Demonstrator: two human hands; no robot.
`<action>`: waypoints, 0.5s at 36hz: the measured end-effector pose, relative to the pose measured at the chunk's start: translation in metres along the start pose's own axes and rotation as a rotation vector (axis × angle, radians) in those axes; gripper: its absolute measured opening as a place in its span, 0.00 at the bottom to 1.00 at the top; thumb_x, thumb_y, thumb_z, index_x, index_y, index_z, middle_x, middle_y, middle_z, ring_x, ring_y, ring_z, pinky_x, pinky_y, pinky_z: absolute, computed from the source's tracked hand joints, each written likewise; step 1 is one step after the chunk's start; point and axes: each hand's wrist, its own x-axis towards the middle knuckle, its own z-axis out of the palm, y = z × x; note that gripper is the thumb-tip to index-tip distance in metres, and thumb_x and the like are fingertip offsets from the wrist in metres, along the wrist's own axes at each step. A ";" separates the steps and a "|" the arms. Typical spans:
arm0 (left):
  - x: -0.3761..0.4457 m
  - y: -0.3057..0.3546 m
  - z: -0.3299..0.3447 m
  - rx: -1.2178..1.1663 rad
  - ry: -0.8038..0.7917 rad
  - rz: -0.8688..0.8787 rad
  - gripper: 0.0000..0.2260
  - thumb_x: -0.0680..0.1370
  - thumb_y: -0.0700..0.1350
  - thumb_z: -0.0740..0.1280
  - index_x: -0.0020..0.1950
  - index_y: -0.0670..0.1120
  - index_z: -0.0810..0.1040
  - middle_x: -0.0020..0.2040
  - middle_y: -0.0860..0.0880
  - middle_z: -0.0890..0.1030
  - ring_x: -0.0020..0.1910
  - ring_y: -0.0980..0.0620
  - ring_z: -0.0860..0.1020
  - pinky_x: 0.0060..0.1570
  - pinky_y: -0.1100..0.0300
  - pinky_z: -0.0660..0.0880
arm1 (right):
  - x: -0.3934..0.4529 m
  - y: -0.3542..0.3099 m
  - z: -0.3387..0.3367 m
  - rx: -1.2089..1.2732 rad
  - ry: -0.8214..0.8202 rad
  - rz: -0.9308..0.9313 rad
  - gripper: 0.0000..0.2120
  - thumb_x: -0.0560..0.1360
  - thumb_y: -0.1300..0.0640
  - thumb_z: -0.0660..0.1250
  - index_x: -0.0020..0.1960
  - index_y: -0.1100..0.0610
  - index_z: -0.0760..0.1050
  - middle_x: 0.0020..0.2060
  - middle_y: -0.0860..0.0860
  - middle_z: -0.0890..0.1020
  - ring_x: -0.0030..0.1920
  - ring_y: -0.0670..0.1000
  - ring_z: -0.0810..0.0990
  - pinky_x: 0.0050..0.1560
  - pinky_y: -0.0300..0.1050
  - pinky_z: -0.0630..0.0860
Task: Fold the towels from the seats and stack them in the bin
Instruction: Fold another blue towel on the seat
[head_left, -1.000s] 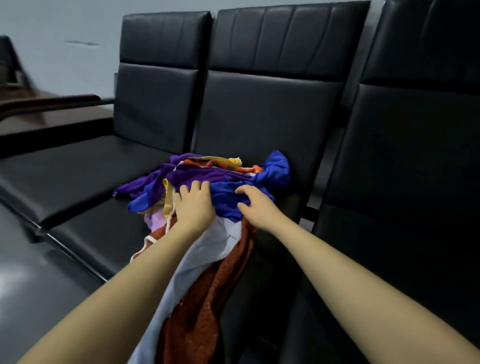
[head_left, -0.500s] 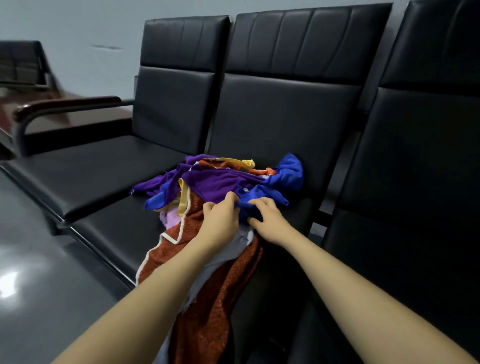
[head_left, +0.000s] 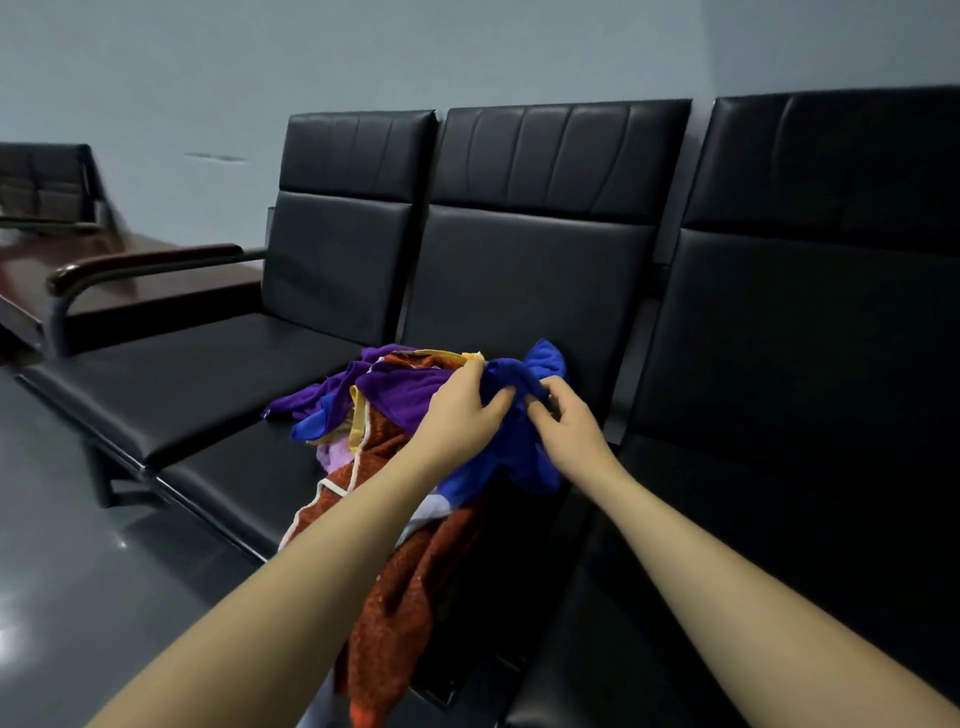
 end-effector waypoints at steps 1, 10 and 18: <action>-0.001 0.007 0.001 -0.024 -0.015 0.003 0.09 0.78 0.48 0.65 0.54 0.43 0.73 0.48 0.49 0.79 0.48 0.50 0.77 0.49 0.54 0.74 | -0.005 -0.004 -0.009 0.002 0.017 0.001 0.11 0.72 0.38 0.58 0.46 0.44 0.73 0.38 0.42 0.79 0.45 0.52 0.78 0.58 0.62 0.72; -0.012 0.075 0.039 -0.070 -0.173 0.038 0.06 0.78 0.40 0.64 0.54 0.43 0.77 0.48 0.50 0.79 0.46 0.55 0.76 0.41 0.66 0.68 | -0.053 -0.010 -0.093 0.013 0.149 0.042 0.07 0.80 0.54 0.61 0.47 0.57 0.73 0.39 0.49 0.77 0.39 0.47 0.75 0.39 0.37 0.71; -0.030 0.145 0.103 -0.194 -0.232 0.085 0.03 0.79 0.42 0.62 0.47 0.46 0.74 0.39 0.52 0.77 0.40 0.53 0.76 0.34 0.65 0.70 | -0.110 0.008 -0.181 -0.095 0.300 0.161 0.08 0.79 0.53 0.64 0.45 0.57 0.74 0.38 0.50 0.78 0.39 0.47 0.76 0.38 0.39 0.71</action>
